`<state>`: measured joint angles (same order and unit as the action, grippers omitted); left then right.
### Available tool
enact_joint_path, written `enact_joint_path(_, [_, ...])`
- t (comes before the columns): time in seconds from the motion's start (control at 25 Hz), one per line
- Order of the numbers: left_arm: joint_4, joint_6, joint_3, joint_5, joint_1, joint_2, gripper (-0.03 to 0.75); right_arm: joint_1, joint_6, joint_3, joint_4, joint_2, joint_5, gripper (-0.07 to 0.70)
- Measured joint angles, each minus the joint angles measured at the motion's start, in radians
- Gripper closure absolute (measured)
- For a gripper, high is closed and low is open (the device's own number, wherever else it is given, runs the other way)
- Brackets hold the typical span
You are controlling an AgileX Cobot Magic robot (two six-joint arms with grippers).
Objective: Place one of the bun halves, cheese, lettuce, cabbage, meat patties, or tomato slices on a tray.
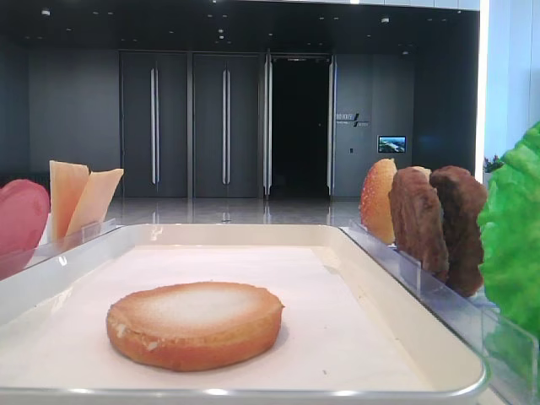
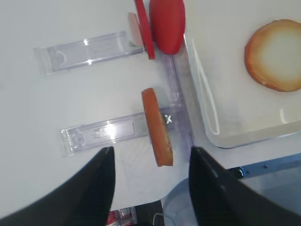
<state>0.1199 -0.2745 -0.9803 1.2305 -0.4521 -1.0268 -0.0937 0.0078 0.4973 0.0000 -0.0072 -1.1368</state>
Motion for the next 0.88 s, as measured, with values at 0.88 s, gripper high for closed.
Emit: enact_joint_path(0.88, [0.047,0.179,0.000,0.008,0.520,0.005,0.334,0.000,0.000,0.000,0.000,0.000,0.000,0.328])
